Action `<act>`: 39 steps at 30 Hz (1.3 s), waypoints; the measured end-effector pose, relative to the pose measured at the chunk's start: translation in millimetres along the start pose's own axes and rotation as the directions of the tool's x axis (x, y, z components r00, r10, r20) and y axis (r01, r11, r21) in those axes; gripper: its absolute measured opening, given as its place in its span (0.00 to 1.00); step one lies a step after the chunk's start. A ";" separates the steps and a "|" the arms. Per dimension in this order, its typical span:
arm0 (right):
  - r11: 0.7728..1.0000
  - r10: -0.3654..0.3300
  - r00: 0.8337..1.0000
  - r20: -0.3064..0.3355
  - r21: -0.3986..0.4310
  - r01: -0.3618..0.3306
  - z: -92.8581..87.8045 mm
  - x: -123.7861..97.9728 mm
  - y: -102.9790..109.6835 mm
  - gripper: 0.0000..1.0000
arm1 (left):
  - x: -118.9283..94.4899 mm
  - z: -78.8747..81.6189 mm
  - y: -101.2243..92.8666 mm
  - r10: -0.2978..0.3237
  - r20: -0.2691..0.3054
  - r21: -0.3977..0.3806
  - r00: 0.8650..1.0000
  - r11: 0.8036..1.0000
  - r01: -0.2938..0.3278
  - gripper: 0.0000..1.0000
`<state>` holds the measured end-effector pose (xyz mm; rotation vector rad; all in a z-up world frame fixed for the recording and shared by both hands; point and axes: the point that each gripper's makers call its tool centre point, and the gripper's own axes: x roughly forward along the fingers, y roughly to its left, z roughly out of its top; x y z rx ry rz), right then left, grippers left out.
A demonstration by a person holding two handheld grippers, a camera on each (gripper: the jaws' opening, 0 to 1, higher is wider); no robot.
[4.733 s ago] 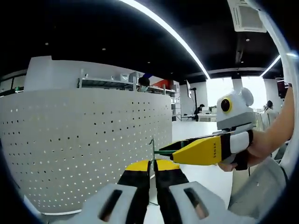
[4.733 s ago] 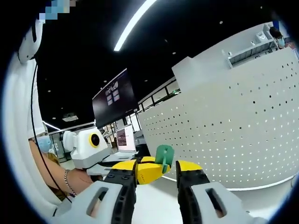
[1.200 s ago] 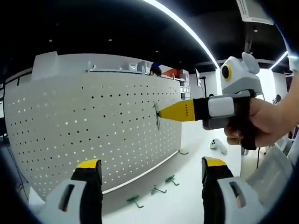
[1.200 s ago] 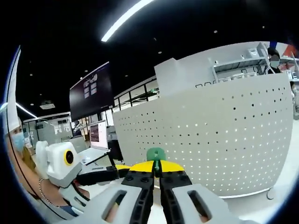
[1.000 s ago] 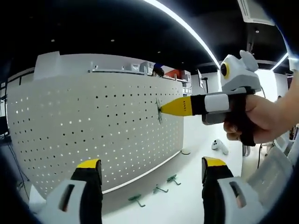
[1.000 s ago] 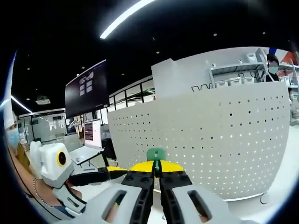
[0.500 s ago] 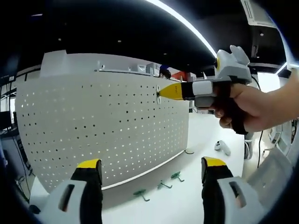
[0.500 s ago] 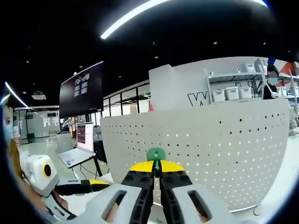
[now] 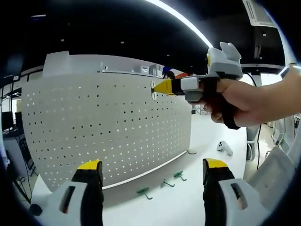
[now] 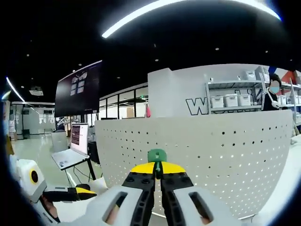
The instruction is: Insert the hook assembly into the mounting plate slot until the hook locks in place.
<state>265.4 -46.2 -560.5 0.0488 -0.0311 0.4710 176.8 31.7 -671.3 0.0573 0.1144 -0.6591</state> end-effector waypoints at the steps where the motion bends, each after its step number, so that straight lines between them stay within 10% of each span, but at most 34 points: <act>1: 1.000 -0.001 1.000 0.003 -0.003 0.001 1.0 1.4 0.5 0.00 | -0.9 -0.7 0.2 0.001 0.000 -0.003 1.000 1.000 -0.001 0.90; 39: 0.992 -0.079 0.990 0.120 -0.085 0.090 28.2 52.0 0.4 0.01 | -11.9 -13.4 1.9 0.006 0.011 -0.010 1.000 1.000 -0.006 0.88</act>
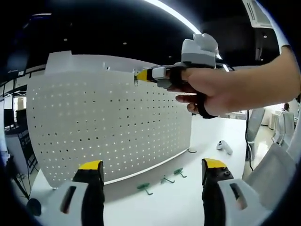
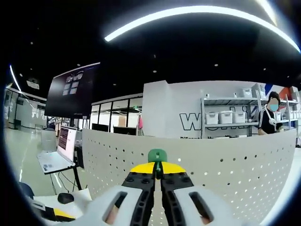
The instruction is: Insert the hook assembly into the mounting plate slot until the hook locks in place.
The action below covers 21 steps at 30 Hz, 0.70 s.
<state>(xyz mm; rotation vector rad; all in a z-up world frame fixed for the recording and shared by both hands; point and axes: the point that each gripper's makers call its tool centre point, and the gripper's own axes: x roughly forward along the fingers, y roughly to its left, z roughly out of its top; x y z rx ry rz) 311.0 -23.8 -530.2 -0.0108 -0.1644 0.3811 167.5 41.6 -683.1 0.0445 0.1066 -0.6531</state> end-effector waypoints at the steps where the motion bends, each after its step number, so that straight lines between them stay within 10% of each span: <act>1: 1.000 -0.003 1.000 0.004 0.002 0.003 0.2 1.7 -0.5 0.01 | 0.2 -0.1 -0.5 -0.001 0.001 0.003 1.000 1.000 0.001 0.88; 21: 0.999 -0.054 0.998 0.012 -0.002 0.054 -8.8 28.0 -11.8 0.01 | 1.5 -5.7 3.3 0.007 -0.008 -0.021 1.000 1.000 -0.007 0.87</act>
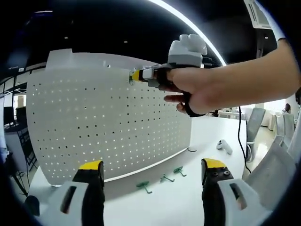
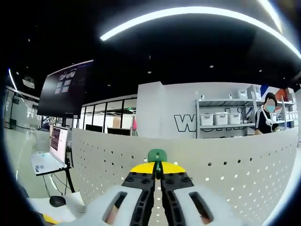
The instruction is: Insert the hook assembly into the mounting plate slot until the hook locks in place.
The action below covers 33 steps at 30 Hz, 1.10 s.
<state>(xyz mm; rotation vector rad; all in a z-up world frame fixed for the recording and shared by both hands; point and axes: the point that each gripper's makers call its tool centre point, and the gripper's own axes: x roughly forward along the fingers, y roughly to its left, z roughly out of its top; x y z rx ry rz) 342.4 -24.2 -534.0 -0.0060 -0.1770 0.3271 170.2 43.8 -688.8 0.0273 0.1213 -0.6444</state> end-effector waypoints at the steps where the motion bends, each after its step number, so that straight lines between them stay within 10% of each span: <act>1: 1.000 -0.001 1.000 -0.002 0.000 0.001 -1.2 0.8 -0.4 0.01 | -0.3 -0.1 0.4 0.001 0.000 0.000 1.000 1.000 -0.001 0.88; 33: 1.000 -0.005 0.999 -0.033 0.008 0.005 -14.1 15.4 0.7 0.01 | -9.8 -9.2 9.4 0.020 -0.037 -0.020 0.999 1.000 -0.021 0.85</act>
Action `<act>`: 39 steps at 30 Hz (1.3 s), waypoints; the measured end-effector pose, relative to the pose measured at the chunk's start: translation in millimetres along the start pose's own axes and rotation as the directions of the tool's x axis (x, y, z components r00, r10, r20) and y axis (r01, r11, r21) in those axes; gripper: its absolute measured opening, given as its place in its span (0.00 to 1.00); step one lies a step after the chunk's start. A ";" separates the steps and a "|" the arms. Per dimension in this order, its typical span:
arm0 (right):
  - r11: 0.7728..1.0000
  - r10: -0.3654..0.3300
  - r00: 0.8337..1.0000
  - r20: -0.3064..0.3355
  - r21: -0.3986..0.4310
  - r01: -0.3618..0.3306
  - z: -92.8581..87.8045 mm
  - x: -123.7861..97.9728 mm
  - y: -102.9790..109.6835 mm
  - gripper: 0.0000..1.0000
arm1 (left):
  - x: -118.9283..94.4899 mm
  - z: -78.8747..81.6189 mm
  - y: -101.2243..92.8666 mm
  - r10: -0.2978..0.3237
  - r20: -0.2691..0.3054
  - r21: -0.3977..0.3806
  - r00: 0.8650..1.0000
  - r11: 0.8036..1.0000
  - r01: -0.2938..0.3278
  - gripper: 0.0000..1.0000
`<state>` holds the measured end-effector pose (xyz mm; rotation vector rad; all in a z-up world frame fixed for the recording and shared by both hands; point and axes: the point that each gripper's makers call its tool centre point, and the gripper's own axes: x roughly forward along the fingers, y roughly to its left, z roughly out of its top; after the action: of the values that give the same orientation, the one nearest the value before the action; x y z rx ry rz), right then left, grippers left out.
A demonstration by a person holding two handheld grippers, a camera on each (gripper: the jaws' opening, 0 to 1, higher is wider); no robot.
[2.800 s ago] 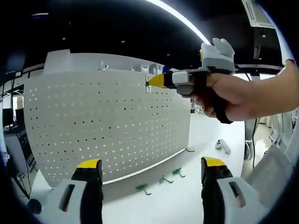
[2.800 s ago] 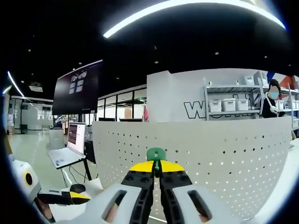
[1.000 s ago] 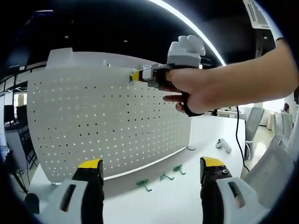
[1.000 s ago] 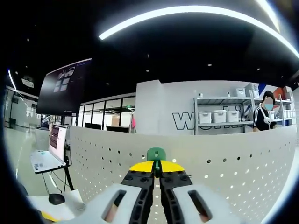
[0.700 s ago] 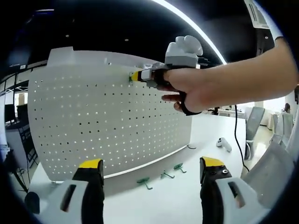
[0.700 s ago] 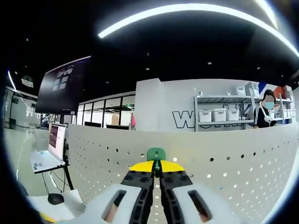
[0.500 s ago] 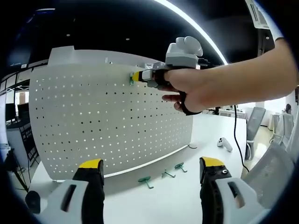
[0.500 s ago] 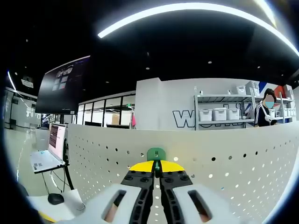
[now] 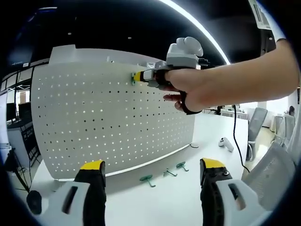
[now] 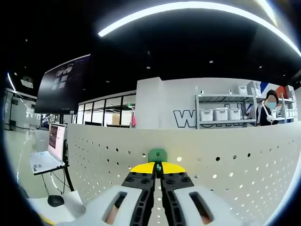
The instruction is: Insert the hook assembly into the mounting plate slot until the hook locks in place.
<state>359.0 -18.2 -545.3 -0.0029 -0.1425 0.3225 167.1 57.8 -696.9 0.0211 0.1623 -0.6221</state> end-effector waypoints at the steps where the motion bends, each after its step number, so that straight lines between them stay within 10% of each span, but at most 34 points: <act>1: 1.000 -0.001 1.000 0.000 -0.001 0.001 -0.1 -0.1 -0.3 0.01 | 0.1 0.0 -0.3 0.000 -0.001 0.000 1.000 1.000 0.000 0.84; 39: 0.974 -0.226 0.973 -0.052 0.015 0.227 -9.8 6.3 -5.1 0.02 | -3.0 -1.6 2.6 0.005 -0.006 -0.012 1.000 1.000 -0.005 0.83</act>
<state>367.9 -20.8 -554.0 0.0257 -0.0891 0.0959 166.0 61.8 -698.0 0.0115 0.1716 -0.6158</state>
